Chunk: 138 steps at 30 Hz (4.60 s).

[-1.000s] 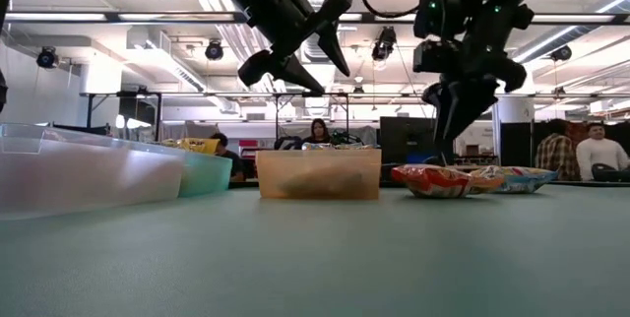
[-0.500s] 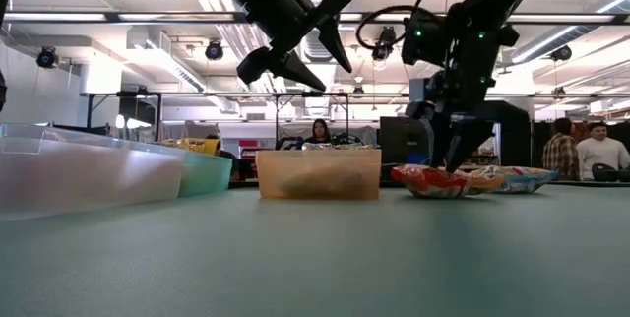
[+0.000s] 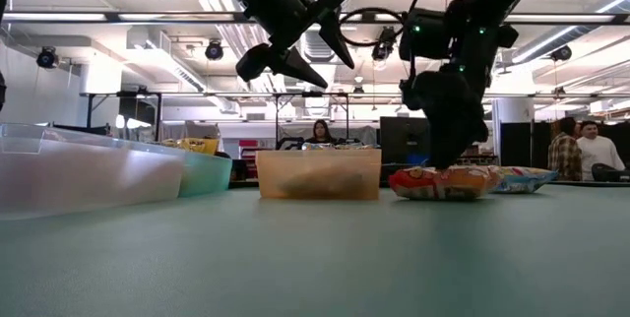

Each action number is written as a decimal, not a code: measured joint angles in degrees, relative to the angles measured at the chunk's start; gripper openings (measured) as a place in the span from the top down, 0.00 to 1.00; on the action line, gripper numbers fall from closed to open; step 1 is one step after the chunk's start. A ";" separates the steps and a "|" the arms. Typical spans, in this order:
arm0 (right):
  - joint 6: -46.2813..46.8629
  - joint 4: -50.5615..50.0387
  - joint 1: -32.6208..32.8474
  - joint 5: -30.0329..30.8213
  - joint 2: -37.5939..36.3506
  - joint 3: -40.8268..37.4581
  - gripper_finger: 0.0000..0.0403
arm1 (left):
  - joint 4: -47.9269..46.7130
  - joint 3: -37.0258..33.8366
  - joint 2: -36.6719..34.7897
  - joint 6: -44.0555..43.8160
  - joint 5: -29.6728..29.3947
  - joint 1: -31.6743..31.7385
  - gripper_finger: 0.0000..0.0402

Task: Sort Maruchan noodles
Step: Put the orange noodle pack into the white bin

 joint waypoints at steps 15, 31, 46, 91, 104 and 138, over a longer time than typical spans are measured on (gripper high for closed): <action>-0.15 12.41 16.69 -0.65 0.39 -0.26 0.63 | -0.21 -0.02 -0.02 0.00 -0.07 -0.03 0.48; 1.46 16.47 20.65 0.61 -6.35 -0.44 0.63 | -3.90 -0.02 -0.07 -3.35 0.11 -1.05 0.48; 0.56 17.78 22.17 4.99 -11.00 -9.56 0.63 | -12.05 -0.28 -0.02 -12.24 1.81 -6.82 0.48; 5.22 36.11 22.62 15.10 -10.88 -24.87 0.63 | 9.91 -0.90 11.32 -21.20 1.60 -10.33 0.47; 6.23 38.74 22.60 15.62 -10.84 -26.48 0.63 | 10.99 -0.81 15.42 -21.70 1.70 -9.28 0.36; 7.12 42.10 22.60 15.57 -10.86 -29.27 0.63 | 29.63 -0.83 23.85 -21.24 6.14 -6.70 0.40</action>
